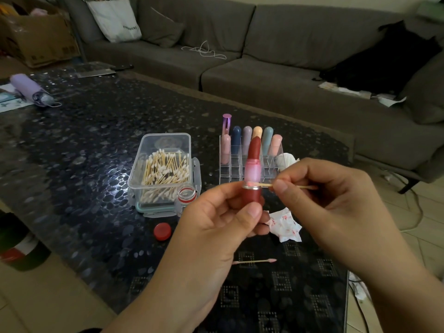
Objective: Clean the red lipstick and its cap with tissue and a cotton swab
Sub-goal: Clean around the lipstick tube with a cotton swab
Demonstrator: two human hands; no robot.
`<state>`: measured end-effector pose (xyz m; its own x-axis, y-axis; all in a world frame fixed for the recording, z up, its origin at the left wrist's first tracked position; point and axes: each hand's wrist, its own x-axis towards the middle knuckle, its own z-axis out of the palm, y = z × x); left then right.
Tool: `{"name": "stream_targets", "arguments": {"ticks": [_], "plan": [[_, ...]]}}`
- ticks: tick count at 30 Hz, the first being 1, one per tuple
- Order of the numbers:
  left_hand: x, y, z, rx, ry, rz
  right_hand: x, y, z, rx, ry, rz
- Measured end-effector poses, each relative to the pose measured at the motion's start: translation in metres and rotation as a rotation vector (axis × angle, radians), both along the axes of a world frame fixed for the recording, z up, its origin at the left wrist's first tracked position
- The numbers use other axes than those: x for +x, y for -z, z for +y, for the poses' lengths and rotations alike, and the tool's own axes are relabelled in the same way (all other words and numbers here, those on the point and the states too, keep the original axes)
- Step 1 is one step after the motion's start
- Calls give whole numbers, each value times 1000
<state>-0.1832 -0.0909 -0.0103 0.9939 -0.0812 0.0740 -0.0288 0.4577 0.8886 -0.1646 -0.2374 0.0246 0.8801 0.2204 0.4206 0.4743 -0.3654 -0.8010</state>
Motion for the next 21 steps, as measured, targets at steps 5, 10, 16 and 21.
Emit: {"name": "stream_targets", "arguments": {"ticks": [5,10,16,21], "plan": [[0,-2,0,38,-23,-14,0,2,1,-39,5,-38],[-1,-6,1,-18,24,17,1,3,1,-27,-7,-15],[-3,-10,0,-94,54,5,2,1,1,38,-47,19],[-1,-9,1,-133,8,0,1,-2,0,37,-2,32]]}}
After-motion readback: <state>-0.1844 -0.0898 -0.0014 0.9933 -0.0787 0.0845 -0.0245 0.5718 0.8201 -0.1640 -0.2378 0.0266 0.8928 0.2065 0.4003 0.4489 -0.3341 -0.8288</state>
